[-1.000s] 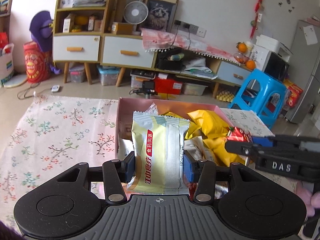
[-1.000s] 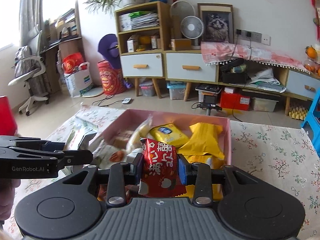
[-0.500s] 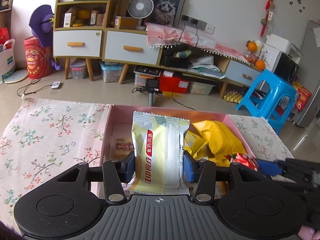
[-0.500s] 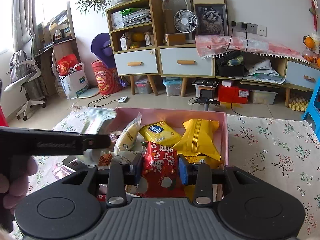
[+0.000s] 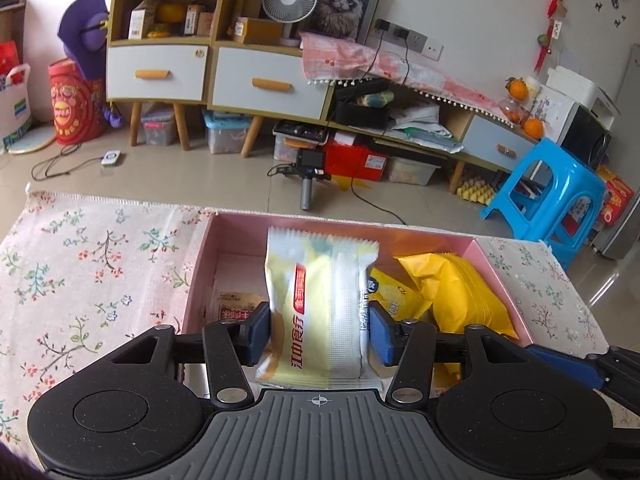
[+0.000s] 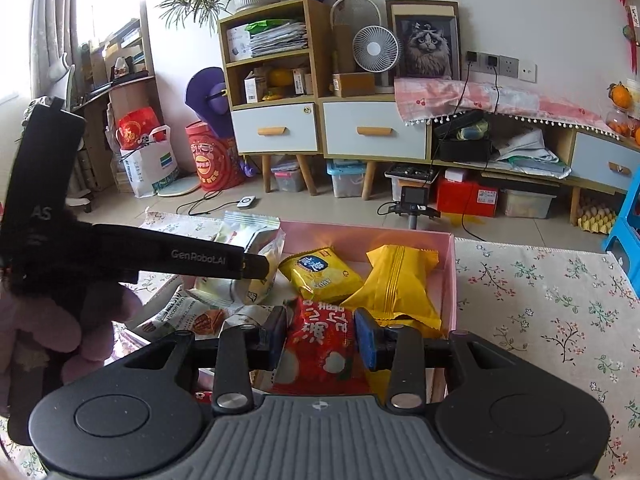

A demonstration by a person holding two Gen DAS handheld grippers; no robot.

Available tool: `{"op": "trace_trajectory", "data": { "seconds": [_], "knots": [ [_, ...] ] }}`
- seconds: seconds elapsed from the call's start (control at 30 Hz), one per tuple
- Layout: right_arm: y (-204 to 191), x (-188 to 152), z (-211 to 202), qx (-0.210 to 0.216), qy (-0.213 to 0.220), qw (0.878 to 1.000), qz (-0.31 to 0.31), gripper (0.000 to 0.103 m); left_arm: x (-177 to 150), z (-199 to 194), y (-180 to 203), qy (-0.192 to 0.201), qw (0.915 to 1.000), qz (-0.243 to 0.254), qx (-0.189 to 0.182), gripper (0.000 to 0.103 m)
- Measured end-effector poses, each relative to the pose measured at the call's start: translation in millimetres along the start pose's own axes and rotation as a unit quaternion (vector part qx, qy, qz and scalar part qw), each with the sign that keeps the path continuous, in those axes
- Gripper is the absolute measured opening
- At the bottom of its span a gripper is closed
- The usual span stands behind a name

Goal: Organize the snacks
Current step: 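Carry both bags over the pink box and open both grippers to drop them, then move the left gripper toward the pink packet while the right gripper approaches the silver wrapper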

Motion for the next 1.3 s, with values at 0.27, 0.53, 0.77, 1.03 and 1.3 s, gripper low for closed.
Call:
{"op": "trace_trajectory", "data": {
  "seconds": [0.27, 0.53, 0.77, 1.03, 1.3],
  "knots": [
    [-1.5, 4.3, -6.5, 0.006, 0.006, 1.000, 0.012, 0.068, -6.1, -15.0, -2.7, 0.005, 1.0000, 0.004, -0.001, 0.079],
    [-6.4, 4.5, -17.0, 0.011, 0.004, 1.000, 0.008, 0.083, -16.6, -44.7, -11.3, 0.007, 0.9998, 0.013, 0.010, 0.090],
    [-3.6, -0.9, -25.5, 0.002, 0.002, 1.000, 0.007, 0.089, -34.6, -74.6, -25.0, 0.017, 0.9996, 0.014, 0.020, 0.095],
    [-4.5, -16.5, -33.8, -0.018, -0.007, 1.000, -0.014, 0.093, -67.7, -96.0, -29.2, 0.000, 0.9988, 0.032, 0.036, 0.097],
    [-7.8, -36.2, -44.7, -0.025, -0.010, 0.999, -0.033, 0.095, -100.6, -102.5, -18.5, -0.010, 0.9970, 0.068, 0.036, 0.100]
  ]
}}
Point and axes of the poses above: each gripper's, at about its wrist camera, not at the fingertips, and z roughly the way its jaws point, y to its right, x to its top, the point moved 9 cm from there along z, roughly the way its jaws point, and after that the axes turned 13 degrees about z, right-handed, at the moved point
